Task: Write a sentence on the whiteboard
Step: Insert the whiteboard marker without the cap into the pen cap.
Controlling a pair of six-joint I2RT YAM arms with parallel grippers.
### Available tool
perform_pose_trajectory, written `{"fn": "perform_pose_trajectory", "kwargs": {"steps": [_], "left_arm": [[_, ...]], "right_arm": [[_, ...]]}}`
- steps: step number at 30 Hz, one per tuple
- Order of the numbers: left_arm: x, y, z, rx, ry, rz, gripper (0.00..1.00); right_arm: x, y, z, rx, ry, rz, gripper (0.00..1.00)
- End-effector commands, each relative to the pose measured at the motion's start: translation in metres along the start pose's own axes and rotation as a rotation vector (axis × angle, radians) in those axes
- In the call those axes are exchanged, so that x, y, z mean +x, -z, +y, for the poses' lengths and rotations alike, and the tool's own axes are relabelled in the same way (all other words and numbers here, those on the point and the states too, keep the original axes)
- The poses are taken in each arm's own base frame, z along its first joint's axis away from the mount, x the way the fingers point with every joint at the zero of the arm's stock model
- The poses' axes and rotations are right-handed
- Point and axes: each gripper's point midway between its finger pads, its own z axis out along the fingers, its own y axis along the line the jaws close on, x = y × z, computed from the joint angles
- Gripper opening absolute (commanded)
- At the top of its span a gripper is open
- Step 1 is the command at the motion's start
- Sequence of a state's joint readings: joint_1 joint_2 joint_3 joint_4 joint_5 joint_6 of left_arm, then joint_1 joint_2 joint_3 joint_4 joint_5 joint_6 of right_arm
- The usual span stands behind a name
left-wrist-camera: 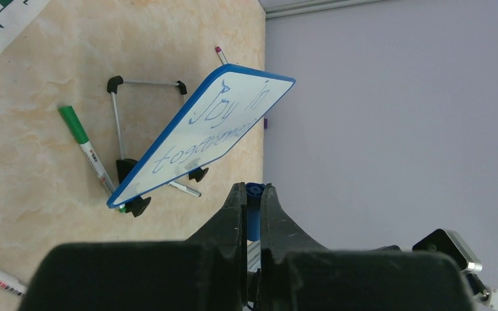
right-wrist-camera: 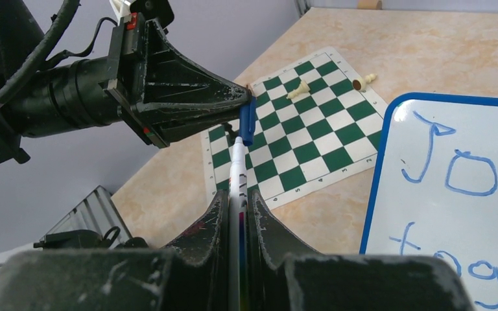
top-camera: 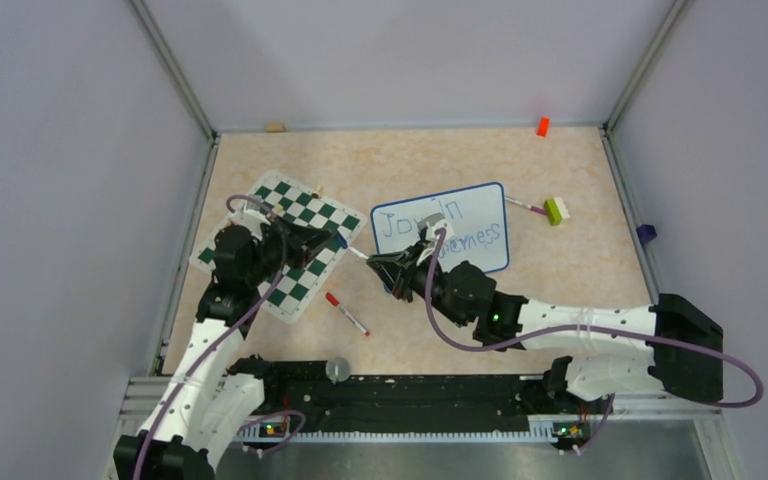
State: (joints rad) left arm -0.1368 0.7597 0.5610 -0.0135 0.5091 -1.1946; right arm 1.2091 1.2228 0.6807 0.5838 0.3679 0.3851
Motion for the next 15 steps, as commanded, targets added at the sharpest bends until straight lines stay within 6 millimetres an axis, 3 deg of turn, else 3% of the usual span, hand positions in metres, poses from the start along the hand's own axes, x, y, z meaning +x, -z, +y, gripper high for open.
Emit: {"fn": "perform_pose_trajectory", "kwargs": {"steps": [1, 15], "left_arm": [[-0.005, 0.002, -0.019, 0.051, -0.030, -0.002, 0.00], [-0.008, 0.001, -0.015, 0.037, -0.034, -0.011, 0.00]], "right_arm": [[-0.027, -0.009, 0.016, -0.023, -0.018, -0.072, 0.00], [-0.011, -0.008, 0.013, -0.018, -0.014, -0.021, 0.00]]}}
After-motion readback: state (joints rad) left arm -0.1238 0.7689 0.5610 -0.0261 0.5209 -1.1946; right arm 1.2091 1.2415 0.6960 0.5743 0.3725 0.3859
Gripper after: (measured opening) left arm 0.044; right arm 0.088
